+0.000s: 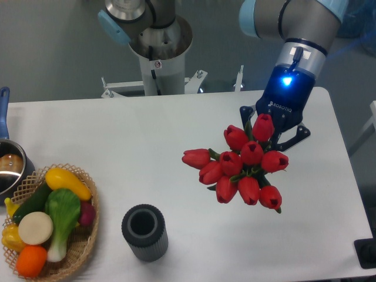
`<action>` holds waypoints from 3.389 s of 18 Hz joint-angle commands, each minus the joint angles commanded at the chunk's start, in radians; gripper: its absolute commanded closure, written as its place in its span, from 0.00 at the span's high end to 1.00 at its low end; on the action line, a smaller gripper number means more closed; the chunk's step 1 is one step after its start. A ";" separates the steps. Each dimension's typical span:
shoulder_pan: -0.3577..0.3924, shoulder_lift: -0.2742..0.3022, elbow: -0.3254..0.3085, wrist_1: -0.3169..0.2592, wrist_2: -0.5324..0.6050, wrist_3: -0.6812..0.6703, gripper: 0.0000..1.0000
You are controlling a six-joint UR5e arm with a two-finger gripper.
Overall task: Insert the flowers into the vase
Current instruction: 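Carry the red tulip bunch with the gripper toward the black vase, then lower the tulip stems into the black vase opening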
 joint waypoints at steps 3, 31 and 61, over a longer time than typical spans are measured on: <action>-0.006 0.012 -0.006 -0.002 -0.008 -0.003 0.17; -0.158 -0.058 -0.054 -0.002 -0.486 0.008 0.17; -0.244 -0.265 0.031 0.005 -0.545 0.020 0.17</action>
